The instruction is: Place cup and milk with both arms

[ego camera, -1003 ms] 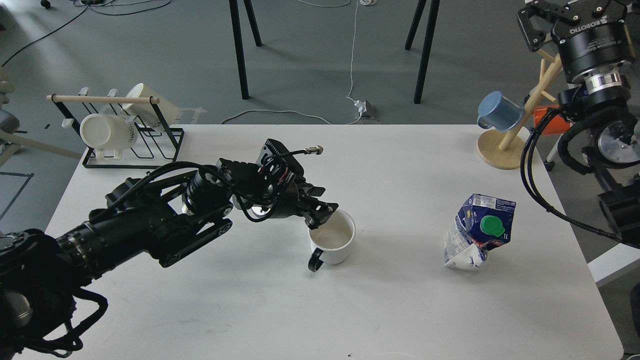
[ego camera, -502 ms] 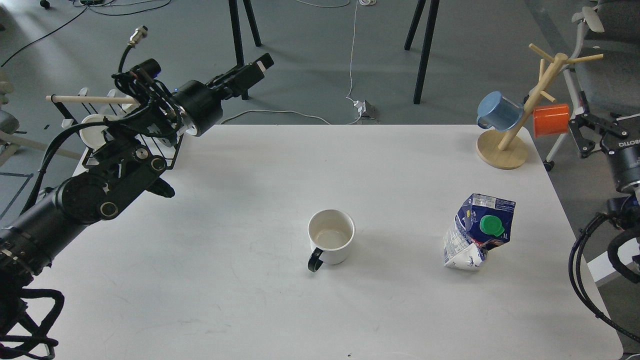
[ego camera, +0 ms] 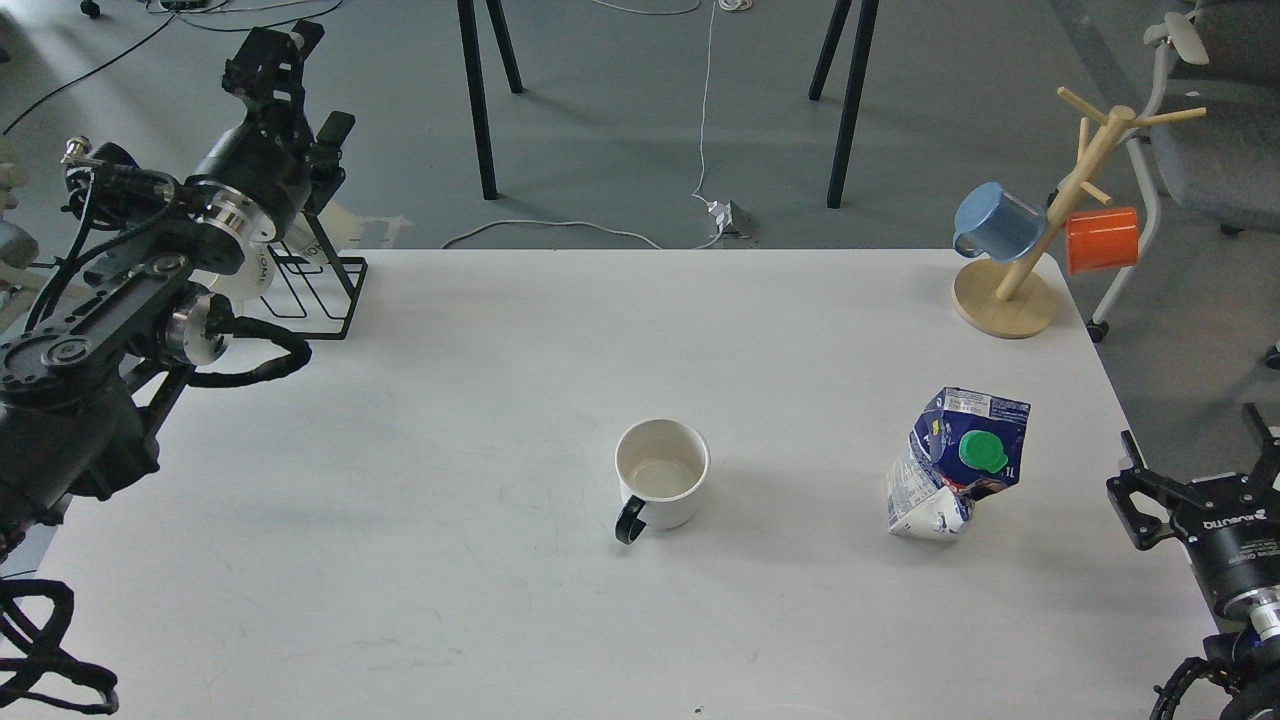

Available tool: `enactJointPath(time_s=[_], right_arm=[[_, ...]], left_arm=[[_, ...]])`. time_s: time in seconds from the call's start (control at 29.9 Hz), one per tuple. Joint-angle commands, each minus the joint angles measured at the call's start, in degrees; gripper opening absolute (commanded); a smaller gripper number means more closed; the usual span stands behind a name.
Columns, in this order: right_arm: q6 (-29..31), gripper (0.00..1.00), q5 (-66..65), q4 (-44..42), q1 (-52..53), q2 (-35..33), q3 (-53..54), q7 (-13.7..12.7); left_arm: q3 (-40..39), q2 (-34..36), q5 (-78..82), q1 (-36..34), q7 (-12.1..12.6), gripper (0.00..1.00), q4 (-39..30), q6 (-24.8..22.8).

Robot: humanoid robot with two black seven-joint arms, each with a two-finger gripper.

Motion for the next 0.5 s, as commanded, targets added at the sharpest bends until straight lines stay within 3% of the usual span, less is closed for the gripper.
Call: enactJointPath(time_s=[0.0, 0.13, 0.47], right_arm=[[0.0, 0.99, -0.7, 0.4, -2.9, 4.2, -2.4, 0.0], [0.0, 0.99, -3.3, 1.8, -6.0, 6.2, -6.4, 0.3], [0.0, 0.98, -9.1, 3.0, -6.4, 13.2, -7.3, 0.3]], left_arm=[[-0.1, -0.3, -17.2, 0.4, 0.1, 1.0, 5.1, -7.6], [-0.4, -0.4, -20.0, 2.0, 0.1, 1.0, 7.6, -13.3], [-0.4, 0.1, -20.1, 4.3, -0.1, 1.0, 7.6, -13.3]])
